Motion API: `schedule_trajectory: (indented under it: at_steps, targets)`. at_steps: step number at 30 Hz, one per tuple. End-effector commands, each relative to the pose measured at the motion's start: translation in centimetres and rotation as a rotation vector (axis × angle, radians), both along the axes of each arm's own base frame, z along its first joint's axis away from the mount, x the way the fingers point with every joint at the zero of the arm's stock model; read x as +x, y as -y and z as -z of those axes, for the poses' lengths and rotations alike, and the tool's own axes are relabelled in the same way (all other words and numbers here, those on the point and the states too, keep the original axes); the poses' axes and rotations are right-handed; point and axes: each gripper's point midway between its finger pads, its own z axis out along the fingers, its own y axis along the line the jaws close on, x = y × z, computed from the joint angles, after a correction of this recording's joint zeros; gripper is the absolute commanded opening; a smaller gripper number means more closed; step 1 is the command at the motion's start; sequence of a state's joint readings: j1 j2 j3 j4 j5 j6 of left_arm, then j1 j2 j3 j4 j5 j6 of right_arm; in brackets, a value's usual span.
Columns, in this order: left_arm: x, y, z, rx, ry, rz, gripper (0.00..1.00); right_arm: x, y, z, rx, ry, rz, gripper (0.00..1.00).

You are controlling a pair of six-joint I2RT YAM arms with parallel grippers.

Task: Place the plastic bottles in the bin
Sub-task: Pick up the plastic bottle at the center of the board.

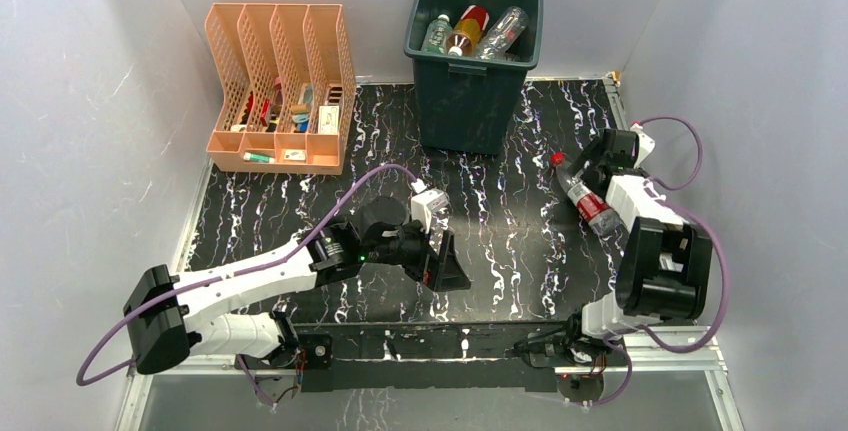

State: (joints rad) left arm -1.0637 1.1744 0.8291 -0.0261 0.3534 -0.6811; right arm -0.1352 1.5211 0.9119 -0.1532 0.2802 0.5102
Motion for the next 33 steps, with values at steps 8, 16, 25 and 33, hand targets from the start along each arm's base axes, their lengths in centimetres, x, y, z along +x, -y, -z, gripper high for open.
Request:
schedule_trajectory:
  at_steps: [8,16,25,33]
  targets:
    - [-0.4,0.6,-0.3,-0.039,0.009,0.019,0.98,-2.9,-6.8,-1.7,0.113,0.079,-0.174,0.95]
    - [4.7,-1.6,2.1,0.081,0.038,-0.185,0.98,-2.8,-8.2,2.1,0.039,-0.079,-0.258,0.83]
    - [13.5,-3.0,4.0,0.077,0.016,-0.289,0.98,-2.0,-9.6,3.2,0.062,-0.109,-0.311,0.67]
    - [17.5,-3.1,6.3,0.047,-0.035,-0.33,0.98,-2.7,-13.2,3.2,0.064,-0.136,-0.418,0.56]
